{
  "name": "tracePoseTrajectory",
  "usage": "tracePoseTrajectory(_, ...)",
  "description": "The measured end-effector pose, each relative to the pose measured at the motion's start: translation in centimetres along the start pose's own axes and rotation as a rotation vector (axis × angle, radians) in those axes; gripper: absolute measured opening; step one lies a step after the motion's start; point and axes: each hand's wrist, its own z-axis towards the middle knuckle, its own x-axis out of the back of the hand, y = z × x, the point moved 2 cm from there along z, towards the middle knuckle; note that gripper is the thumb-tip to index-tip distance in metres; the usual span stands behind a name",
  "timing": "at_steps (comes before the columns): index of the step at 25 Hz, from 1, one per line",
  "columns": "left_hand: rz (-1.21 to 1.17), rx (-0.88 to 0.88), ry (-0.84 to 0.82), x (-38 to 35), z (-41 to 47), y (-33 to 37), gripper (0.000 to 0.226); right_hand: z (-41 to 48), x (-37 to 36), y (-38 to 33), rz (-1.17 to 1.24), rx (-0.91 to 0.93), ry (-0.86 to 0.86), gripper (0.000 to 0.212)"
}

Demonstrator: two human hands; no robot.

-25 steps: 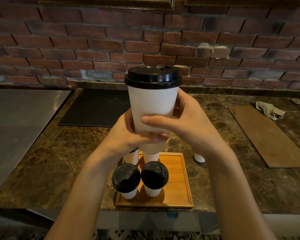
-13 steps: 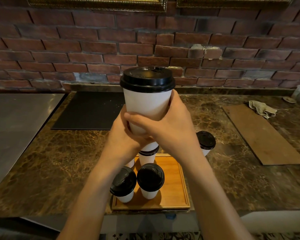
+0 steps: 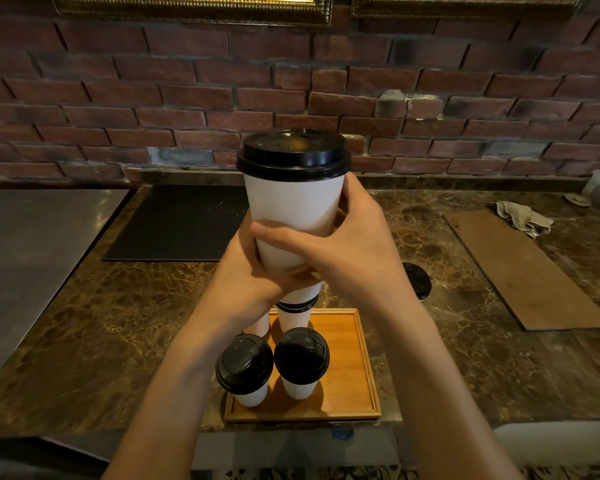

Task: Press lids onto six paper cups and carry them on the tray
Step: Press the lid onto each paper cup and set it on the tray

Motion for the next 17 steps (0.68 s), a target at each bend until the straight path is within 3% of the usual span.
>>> tracePoseTrajectory(7,-0.055,0.015,-0.187,0.9,-0.3,0.7,0.069,0.1,1.3,-0.1,0.15,0.035,-0.173,0.064)
tracePoseTrajectory(17,-0.153,0.049,-0.327,1.0,-0.7,0.9,0.06,-0.1,1.9,0.0,0.16,0.015,-0.343,0.055)
